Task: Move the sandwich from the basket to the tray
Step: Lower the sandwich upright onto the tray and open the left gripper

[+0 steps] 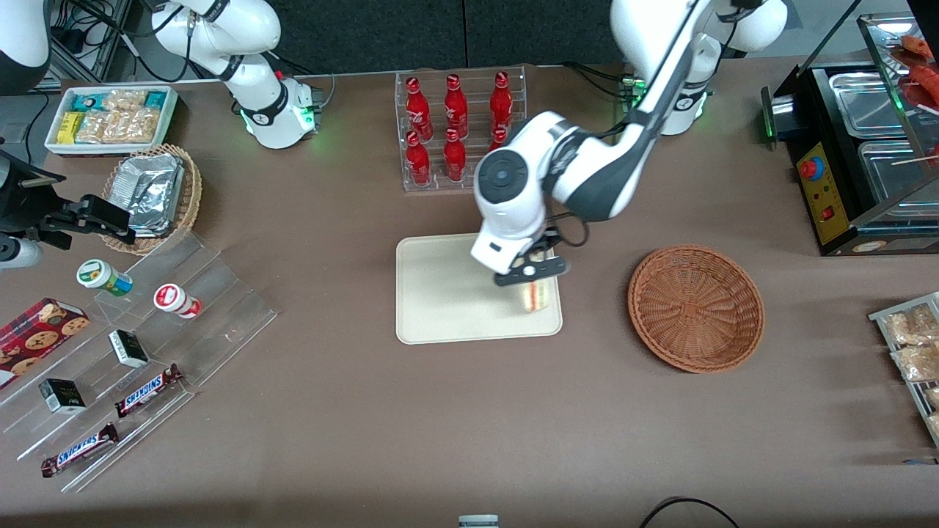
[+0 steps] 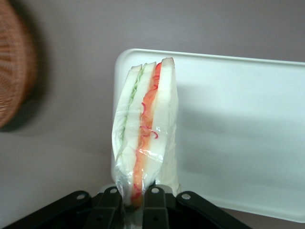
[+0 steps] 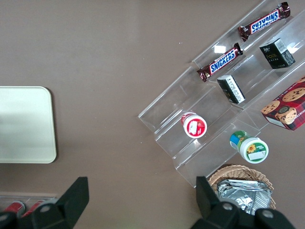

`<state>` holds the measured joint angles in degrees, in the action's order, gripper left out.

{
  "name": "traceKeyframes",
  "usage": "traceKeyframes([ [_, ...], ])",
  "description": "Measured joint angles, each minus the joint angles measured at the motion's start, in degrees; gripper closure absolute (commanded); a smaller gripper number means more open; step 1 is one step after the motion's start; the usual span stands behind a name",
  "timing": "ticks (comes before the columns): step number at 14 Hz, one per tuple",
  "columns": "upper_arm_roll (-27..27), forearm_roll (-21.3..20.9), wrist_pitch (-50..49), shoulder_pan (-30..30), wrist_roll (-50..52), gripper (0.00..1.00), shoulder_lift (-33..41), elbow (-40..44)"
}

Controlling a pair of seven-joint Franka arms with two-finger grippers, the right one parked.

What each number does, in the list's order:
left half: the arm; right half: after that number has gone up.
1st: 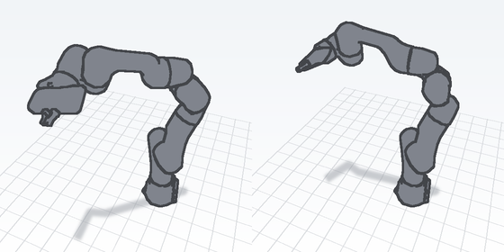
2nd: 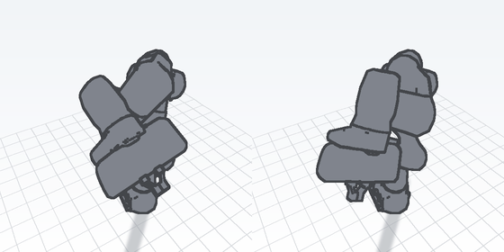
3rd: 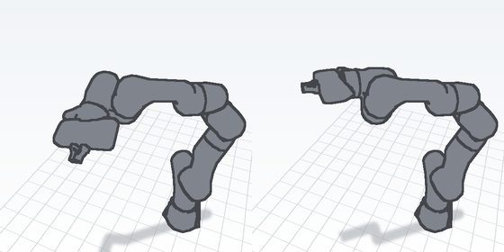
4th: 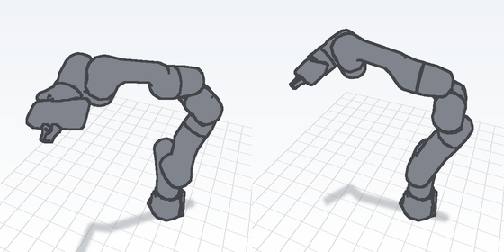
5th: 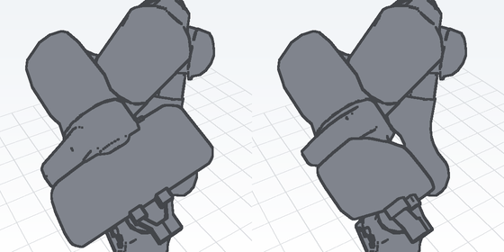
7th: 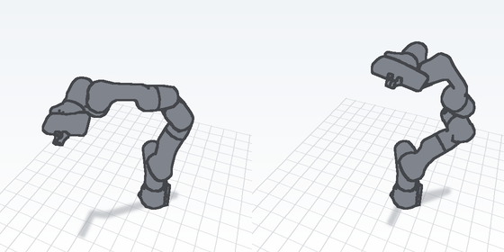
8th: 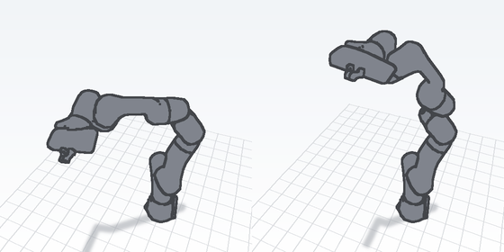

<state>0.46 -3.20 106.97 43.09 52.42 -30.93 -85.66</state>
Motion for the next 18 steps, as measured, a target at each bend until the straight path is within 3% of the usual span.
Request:
traceKeyframes([
  [12,0.2,0.0,5.6,7.8,1.0,1.00,-12.5,5.5],
  [13,0.2,-0.1,5.6,7.8,1.0,0.83,-12.6,5.5],
  [14,0.2,-0.2,5.6,7.8,1.0,0.25,-12.6,5.5],
  [15,0.2,-0.5,5.6,7.8,1.0,0.00,-12.7,5.5],
  [18,0.2,-1.1,5.5,7.9,1.0,0.00,-12.8,5.5],
])
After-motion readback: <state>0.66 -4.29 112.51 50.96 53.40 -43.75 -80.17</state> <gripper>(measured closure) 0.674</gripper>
